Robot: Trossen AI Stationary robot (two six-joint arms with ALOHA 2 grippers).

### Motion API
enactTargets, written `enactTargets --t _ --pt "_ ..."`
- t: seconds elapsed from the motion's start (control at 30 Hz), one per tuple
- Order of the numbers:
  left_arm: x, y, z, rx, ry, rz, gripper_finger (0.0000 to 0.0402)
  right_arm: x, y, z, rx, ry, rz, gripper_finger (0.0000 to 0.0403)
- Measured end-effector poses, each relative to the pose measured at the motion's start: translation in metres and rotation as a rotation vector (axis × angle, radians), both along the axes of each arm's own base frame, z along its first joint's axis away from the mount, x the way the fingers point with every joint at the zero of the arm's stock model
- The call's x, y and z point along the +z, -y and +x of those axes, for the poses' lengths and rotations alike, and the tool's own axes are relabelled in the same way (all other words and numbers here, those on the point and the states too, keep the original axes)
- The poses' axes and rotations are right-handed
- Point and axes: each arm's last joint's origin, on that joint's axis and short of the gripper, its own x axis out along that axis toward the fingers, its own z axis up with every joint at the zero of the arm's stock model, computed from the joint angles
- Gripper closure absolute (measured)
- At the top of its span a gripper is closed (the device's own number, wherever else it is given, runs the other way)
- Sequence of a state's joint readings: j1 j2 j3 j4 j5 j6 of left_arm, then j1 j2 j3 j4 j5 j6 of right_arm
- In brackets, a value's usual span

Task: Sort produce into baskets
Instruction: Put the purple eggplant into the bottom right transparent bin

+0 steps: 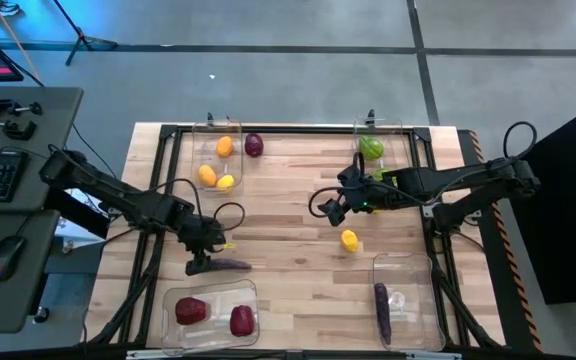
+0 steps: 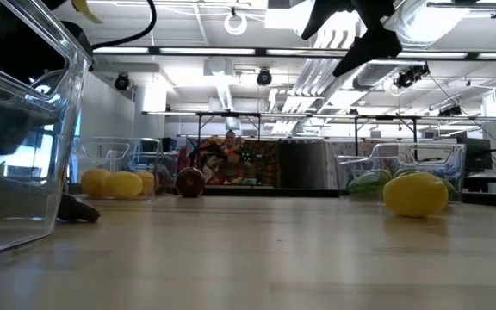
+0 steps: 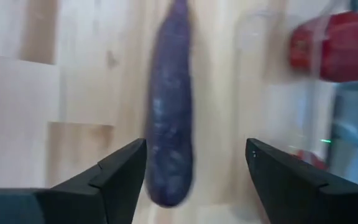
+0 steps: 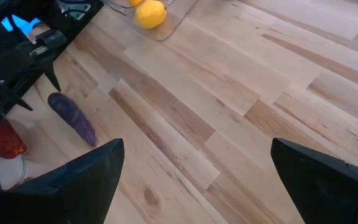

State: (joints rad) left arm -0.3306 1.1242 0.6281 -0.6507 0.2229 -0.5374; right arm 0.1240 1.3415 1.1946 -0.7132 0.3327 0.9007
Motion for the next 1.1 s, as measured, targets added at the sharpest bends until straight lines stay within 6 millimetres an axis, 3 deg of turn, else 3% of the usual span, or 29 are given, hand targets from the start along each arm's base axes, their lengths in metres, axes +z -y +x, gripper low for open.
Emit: enactTargets --t 0.4,0.83,0.9,1.0,1.1 --pt "-0.025 0.017 0.006 -0.053 -0.053 0.188 0.0137 0.000 0.000 0.000 -0.011 0.002 -0.002 0.0006" --pt "-0.055 0.020 0.016 -0.046 -0.172 0.306 0.0142 0.000 0.000 0.000 0.037 -0.018 -0.046 0.0006" --pt "-0.056 0.018 0.016 -0.039 -0.175 0.310 0.0163 0.000 0.000 0.000 0.044 -0.021 -0.053 0.0006" --pt "-0.050 0.014 0.018 -0.031 -0.177 0.315 0.0232 0.000 0.000 -0.001 0.046 -0.026 -0.052 0.0006" --pt "-0.024 0.006 0.023 -0.032 -0.136 0.345 0.0304 0.001 -0.001 -0.002 0.102 -0.030 -0.037 0.0006"
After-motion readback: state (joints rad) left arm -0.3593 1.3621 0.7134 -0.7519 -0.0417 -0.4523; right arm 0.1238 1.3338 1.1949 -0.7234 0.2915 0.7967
